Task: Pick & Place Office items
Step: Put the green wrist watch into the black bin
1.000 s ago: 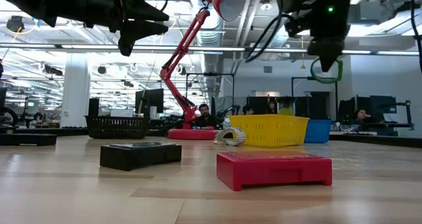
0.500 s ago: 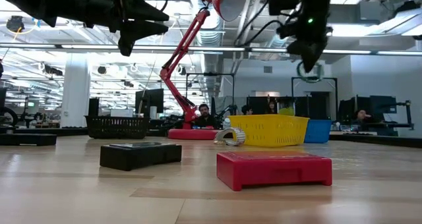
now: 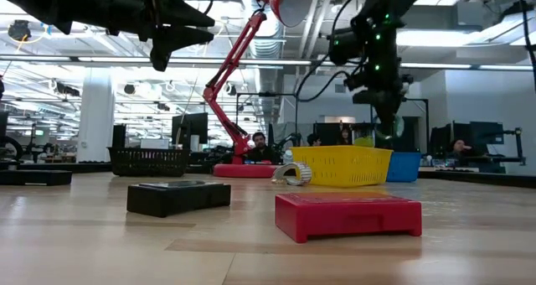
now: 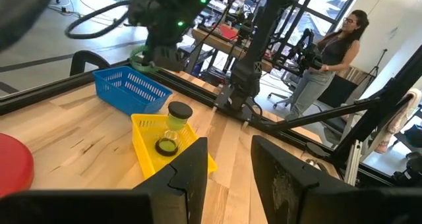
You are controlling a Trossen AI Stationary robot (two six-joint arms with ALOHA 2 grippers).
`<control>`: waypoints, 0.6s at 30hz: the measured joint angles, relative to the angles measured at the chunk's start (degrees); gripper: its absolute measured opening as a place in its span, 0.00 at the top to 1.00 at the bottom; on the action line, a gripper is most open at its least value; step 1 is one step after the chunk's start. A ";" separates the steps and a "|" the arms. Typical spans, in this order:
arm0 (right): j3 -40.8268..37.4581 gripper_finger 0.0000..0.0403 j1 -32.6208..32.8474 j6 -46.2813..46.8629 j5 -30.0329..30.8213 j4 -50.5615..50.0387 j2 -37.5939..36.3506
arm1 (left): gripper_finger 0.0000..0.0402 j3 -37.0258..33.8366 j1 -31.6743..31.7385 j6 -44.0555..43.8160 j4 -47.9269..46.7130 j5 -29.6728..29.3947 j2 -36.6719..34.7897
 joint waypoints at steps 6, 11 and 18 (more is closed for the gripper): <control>0.00 0.83 -2.08 -1.32 -3.97 4.53 3.49 | 0.72 0.00 0.00 0.00 0.10 -0.02 0.00; 0.07 0.83 -2.81 -1.49 -8.18 5.54 6.37 | 0.72 0.00 0.00 -0.01 0.12 -0.04 0.00; 0.02 0.83 -2.73 -1.48 -8.02 2.97 10.83 | 0.72 0.00 0.00 -0.02 0.15 -0.07 0.00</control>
